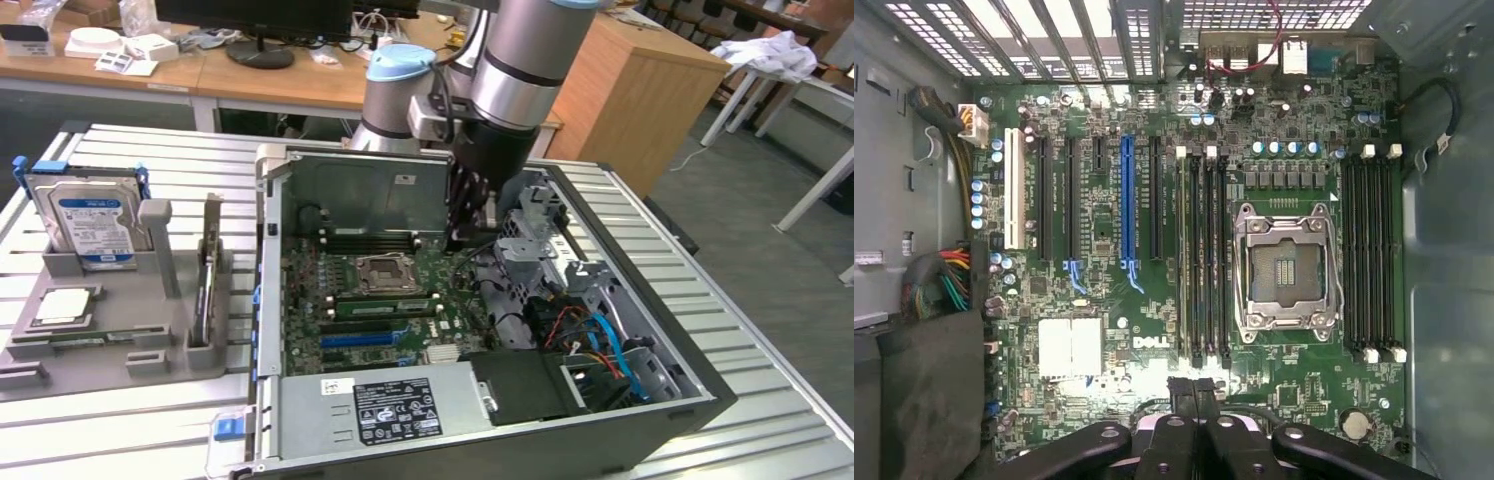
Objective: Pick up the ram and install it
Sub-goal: 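Press down the ram until it locks into place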
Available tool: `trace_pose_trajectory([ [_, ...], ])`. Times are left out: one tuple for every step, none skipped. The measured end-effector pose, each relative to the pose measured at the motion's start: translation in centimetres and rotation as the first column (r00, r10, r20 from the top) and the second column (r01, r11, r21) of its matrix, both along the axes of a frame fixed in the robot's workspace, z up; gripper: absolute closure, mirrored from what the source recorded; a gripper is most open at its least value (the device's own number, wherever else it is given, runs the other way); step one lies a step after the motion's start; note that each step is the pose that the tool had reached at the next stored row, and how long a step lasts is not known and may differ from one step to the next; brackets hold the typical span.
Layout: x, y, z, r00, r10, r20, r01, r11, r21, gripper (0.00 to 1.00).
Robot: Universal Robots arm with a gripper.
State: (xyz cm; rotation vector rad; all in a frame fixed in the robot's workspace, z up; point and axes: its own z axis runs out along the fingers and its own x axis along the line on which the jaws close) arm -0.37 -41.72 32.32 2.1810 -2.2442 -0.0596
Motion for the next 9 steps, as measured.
trace_pose_trajectory([
  [0.00, 0.00, -0.07, 1.0000, 0.000, 0.0000, 0.000, 1.0000, 0.0000, 0.89],
  [0.00, 0.00, -0.13, 1.0000, 0.000, 0.0000, 0.000, 1.0000, 0.0000, 0.89],
  [0.00, 0.00, -0.21, 1.0000, 0.000, 0.0000, 0.000, 1.0000, 0.0000, 0.89],
  [0.00, 0.00, -0.30, 1.0000, 0.000, 0.0000, 0.000, 1.0000, 0.0000, 0.89],
  [0.00, 0.00, -0.39, 1.0000, 0.000, 0.0000, 0.000, 1.0000, -0.0001, 0.89],
  [0.00, 0.00, -0.49, 1.0000, 0.000, 0.0000, 0.000, 1.0000, -0.0001, 0.89],
  [0.00, 0.00, -0.61, 1.0000, 0.000, 0.0000, 0.000, 1.0000, 0.0000, 0.89],
  [0.00, 0.00, -0.72, 1.0000, 0.000, 0.0000, 0.000, 1.0000, 0.0000, 0.89],
  [0.00, 0.00, -0.82, 1.0000, 0.000, 0.0000, 0.000, 1.0000, 0.0001, 0.89],
])
